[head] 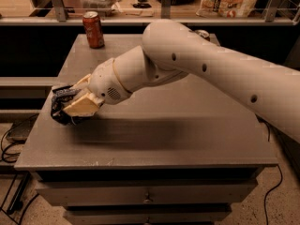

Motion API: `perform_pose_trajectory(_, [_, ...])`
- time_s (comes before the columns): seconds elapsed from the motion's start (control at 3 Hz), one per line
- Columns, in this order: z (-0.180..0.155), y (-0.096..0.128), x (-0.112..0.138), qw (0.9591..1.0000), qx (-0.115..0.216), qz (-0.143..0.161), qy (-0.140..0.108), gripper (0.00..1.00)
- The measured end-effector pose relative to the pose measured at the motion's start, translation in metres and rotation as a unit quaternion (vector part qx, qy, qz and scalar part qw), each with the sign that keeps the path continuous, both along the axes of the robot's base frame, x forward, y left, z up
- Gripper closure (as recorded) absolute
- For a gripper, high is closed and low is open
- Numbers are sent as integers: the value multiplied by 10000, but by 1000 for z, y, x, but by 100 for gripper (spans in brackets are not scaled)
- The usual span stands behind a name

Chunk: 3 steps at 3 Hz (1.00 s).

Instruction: Pick blue chip bag

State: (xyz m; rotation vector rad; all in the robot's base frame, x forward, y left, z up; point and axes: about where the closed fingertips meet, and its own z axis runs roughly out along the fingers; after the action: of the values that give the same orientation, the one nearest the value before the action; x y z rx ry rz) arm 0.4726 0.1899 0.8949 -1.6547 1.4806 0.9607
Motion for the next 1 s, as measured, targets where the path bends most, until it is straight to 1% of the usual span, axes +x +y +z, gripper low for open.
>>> perform_pose_trajectory(0.33, [28,-15,18,9997,34,-149,-216,100])
perform_pose_trajectory(0.67, [86,-37,42,9971,71,-322,-679,100])
perform_pose_trajectory(1.0, [152,-60,56,9917,38,-432,-1211,100])
